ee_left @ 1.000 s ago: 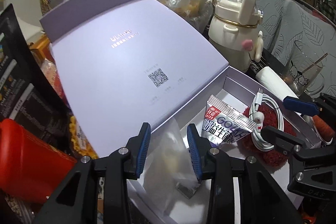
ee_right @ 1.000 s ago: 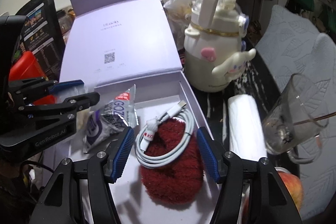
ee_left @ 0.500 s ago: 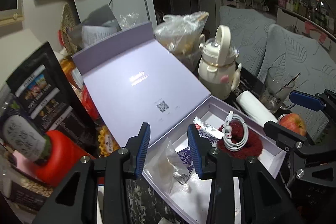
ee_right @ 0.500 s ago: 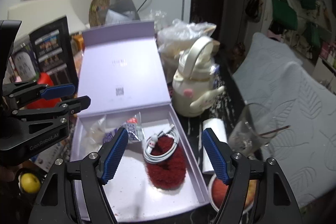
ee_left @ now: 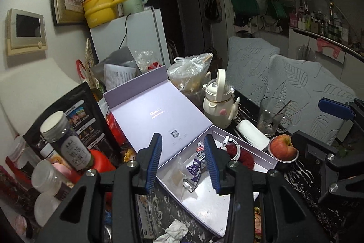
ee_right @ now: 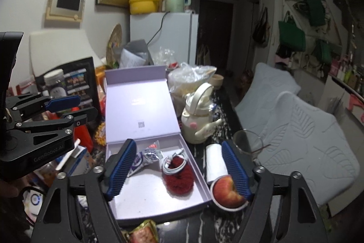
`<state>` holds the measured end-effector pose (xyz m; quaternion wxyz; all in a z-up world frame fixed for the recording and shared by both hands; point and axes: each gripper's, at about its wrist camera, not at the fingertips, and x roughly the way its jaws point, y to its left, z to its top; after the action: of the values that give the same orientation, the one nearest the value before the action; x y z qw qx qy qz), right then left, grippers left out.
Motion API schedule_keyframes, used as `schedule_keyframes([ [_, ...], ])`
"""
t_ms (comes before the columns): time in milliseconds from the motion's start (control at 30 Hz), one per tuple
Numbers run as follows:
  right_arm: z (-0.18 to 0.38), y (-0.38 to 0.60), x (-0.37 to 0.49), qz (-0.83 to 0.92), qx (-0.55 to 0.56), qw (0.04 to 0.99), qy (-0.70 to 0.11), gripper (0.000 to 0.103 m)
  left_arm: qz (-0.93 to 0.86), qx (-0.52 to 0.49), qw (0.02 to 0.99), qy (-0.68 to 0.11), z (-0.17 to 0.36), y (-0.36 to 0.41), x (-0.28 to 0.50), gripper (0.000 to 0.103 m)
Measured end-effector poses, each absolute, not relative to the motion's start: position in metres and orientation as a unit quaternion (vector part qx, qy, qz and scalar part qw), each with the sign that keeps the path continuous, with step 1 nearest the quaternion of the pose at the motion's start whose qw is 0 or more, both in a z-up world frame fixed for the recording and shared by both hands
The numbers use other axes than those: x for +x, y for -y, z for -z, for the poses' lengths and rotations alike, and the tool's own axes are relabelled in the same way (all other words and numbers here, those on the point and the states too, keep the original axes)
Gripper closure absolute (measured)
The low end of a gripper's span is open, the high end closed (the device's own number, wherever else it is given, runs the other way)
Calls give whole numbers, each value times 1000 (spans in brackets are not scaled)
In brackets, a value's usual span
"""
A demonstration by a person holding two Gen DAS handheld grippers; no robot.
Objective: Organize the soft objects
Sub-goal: 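Open both tools and withdraw them from the box back over the table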
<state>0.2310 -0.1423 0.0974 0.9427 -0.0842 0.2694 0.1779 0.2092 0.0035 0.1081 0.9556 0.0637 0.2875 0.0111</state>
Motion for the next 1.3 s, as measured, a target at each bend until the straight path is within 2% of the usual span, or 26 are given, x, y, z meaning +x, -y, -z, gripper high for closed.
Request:
schedule_keyframes([
  [100,-108,147,211,-171,-82,948,-256,14,-15,63,962,-264,-117,-2,186,16],
  [133,-112,149,204,-168,-81,950,-252,12,-18,65,966,-248,-120,-2,175,6],
  [167,-115,151,195,-164,-81,951,-248,8,-20,67,968,-241,-122,-1,170,2],
  [400,-129,166,144,-147,-68,959,-232,2,-10,65,973,-222,-129,-1,128,1],
  [633,-129,172,96,-143,-61,963,-220,1,22,65,975,-212,-123,4,88,1],
  [1000,-105,179,42,-124,-54,962,-236,1,71,59,968,-232,-96,13,44,1],
  [1300,-74,184,15,-103,-40,958,-265,1,104,28,953,-283,-62,14,33,1],
])
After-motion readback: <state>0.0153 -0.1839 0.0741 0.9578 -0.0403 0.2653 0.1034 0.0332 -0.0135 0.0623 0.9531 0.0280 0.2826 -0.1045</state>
